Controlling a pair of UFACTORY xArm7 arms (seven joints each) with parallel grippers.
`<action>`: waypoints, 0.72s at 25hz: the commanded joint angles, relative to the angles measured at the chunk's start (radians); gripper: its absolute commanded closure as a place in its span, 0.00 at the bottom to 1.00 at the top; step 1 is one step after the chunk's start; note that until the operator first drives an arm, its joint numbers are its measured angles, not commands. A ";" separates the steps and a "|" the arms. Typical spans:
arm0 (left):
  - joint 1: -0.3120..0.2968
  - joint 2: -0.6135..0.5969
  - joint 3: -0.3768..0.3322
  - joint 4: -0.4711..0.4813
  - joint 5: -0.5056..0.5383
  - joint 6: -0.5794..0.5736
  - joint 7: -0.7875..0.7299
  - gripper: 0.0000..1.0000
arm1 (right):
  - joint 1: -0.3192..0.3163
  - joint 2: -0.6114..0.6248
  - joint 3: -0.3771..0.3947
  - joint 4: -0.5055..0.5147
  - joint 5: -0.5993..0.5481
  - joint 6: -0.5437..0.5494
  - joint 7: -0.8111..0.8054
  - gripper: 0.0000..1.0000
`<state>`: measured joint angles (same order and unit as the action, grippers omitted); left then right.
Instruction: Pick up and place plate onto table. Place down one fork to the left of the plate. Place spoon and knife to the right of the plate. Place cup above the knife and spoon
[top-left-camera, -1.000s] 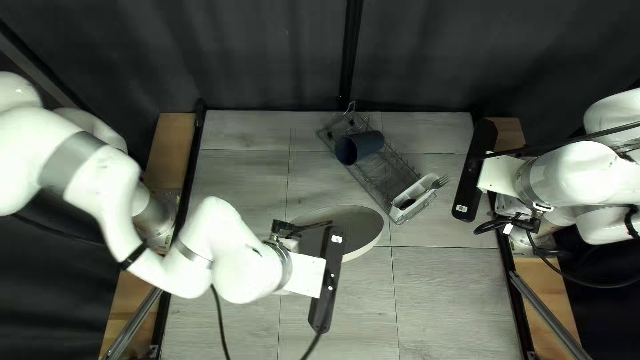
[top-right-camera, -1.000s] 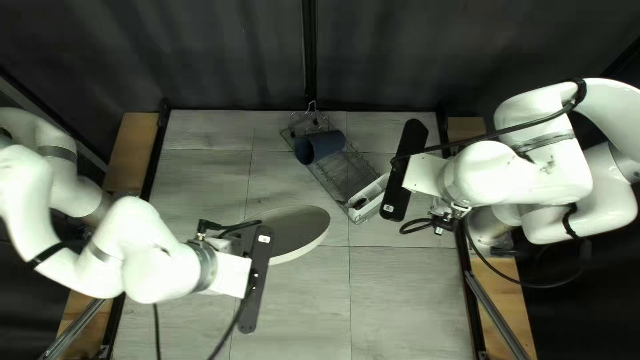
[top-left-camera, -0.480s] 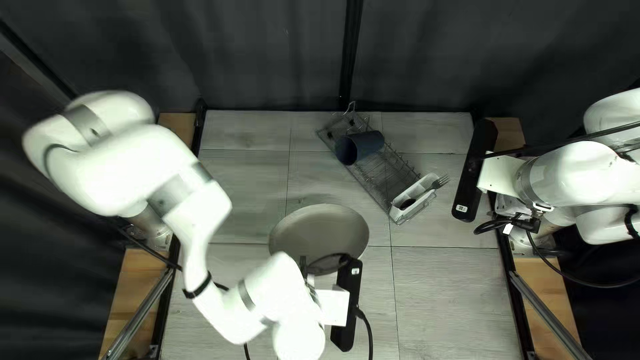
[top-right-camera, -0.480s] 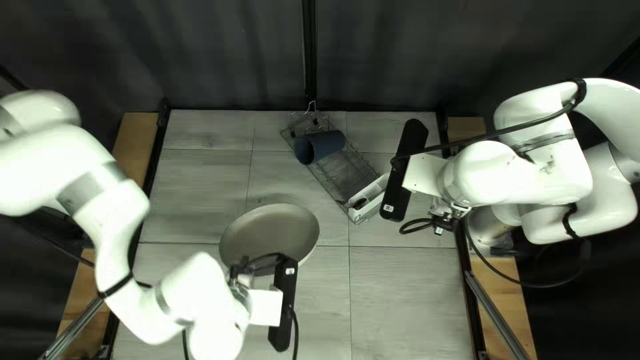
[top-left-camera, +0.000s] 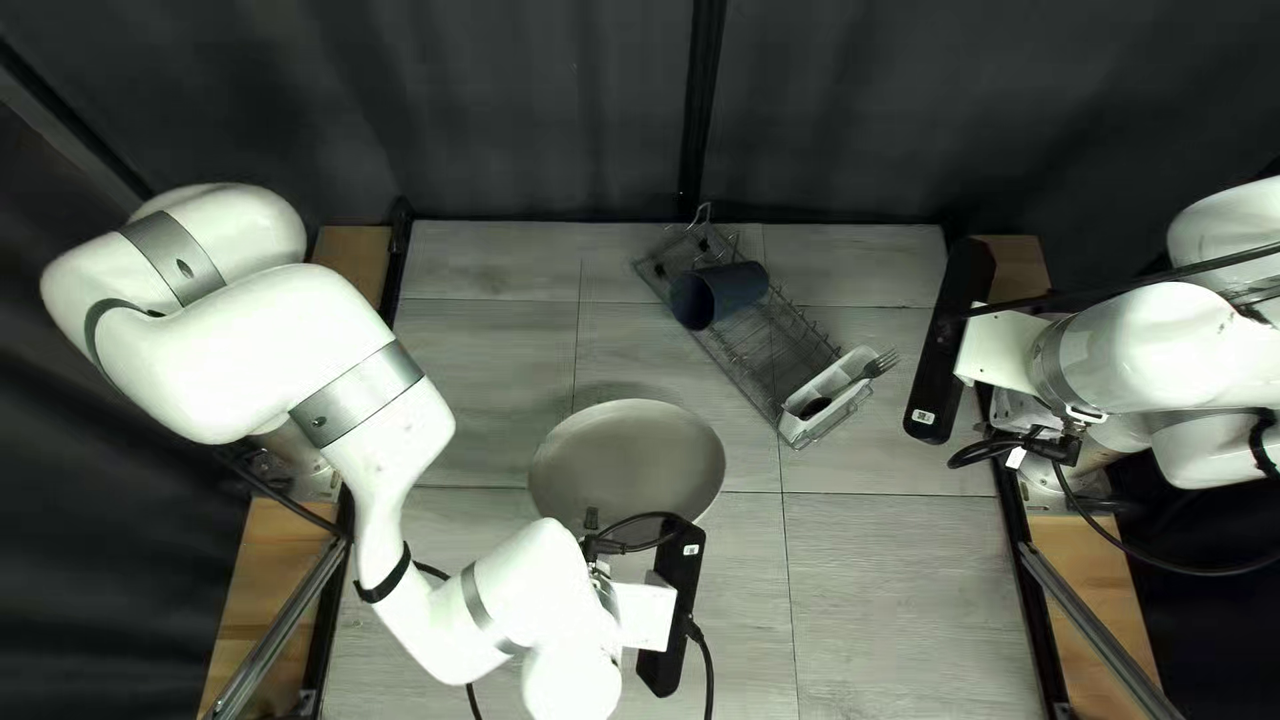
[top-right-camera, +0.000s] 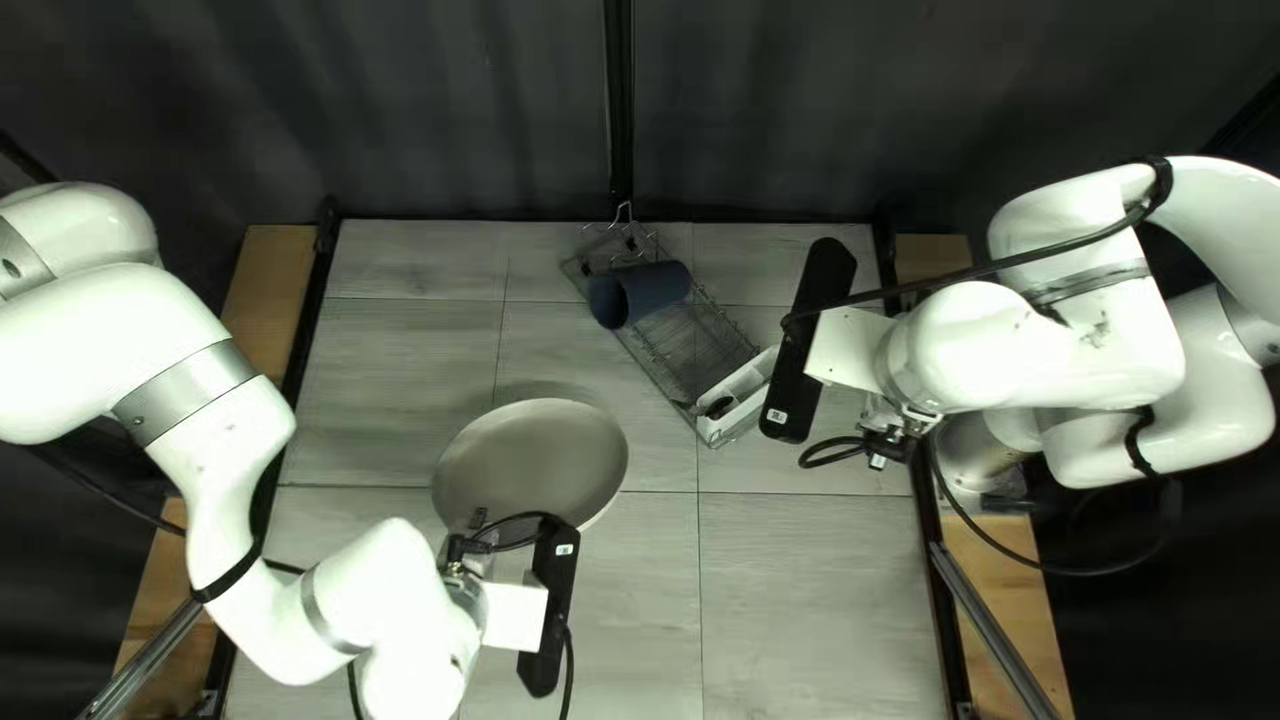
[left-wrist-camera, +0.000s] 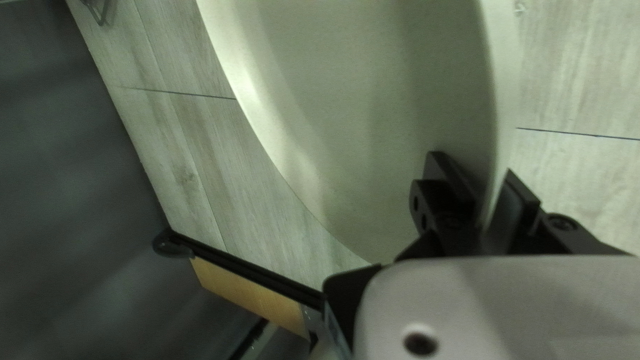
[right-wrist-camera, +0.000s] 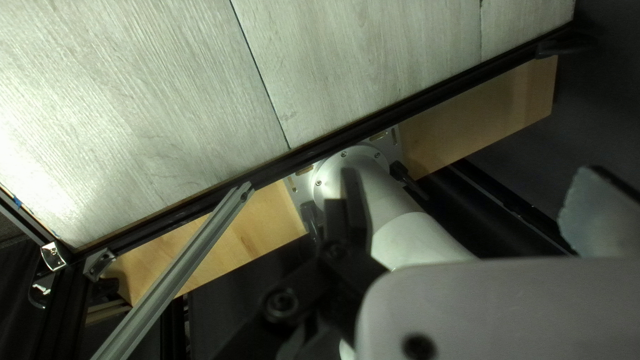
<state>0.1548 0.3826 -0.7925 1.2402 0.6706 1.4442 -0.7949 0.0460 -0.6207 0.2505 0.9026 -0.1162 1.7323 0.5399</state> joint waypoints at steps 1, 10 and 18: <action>0.024 -0.024 -0.006 -0.028 -0.006 -0.033 0.020 1.00 | 0.000 0.000 0.000 0.000 0.000 0.000 0.000 0.00; 0.016 0.037 0.020 0.005 0.018 -0.036 0.015 1.00 | 0.000 0.000 0.000 0.000 0.000 0.000 0.000 0.00; -0.109 0.178 0.070 0.126 0.109 0.060 -0.048 1.00 | 0.000 0.000 0.000 0.000 0.000 0.000 0.000 0.00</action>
<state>0.0773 0.5217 -0.7380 1.3330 0.7565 1.4819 -0.8286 0.0460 -0.6207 0.2505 0.9026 -0.1162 1.7323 0.5399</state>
